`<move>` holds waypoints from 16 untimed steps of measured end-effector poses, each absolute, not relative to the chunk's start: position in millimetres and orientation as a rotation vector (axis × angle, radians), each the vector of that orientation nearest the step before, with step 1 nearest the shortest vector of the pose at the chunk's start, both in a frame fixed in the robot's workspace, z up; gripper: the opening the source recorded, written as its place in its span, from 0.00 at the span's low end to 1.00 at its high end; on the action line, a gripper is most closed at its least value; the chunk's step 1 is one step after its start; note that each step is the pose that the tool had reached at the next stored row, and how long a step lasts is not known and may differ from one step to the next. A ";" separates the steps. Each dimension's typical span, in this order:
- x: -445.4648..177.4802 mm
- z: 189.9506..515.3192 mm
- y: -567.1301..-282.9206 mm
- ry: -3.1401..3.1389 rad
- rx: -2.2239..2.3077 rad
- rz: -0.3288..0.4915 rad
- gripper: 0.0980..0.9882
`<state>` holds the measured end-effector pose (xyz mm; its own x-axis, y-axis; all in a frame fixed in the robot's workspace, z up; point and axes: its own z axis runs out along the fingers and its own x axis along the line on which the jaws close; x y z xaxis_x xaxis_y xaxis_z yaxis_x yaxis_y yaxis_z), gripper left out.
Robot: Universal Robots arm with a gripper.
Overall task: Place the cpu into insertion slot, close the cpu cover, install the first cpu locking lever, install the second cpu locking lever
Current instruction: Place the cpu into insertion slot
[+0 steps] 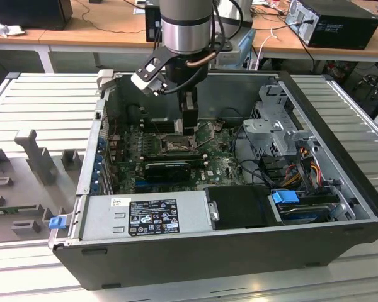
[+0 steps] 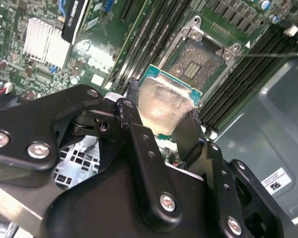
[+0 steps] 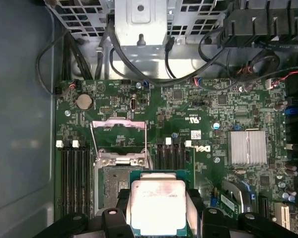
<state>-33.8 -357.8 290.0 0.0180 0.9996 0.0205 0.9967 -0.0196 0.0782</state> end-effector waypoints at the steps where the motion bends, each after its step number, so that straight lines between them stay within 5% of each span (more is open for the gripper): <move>1: -35.6 287.0 -356.8 2.175 2.207 0.108 0.48; 16: -40.9 251.1 -340.8 2.218 2.170 0.115 0.48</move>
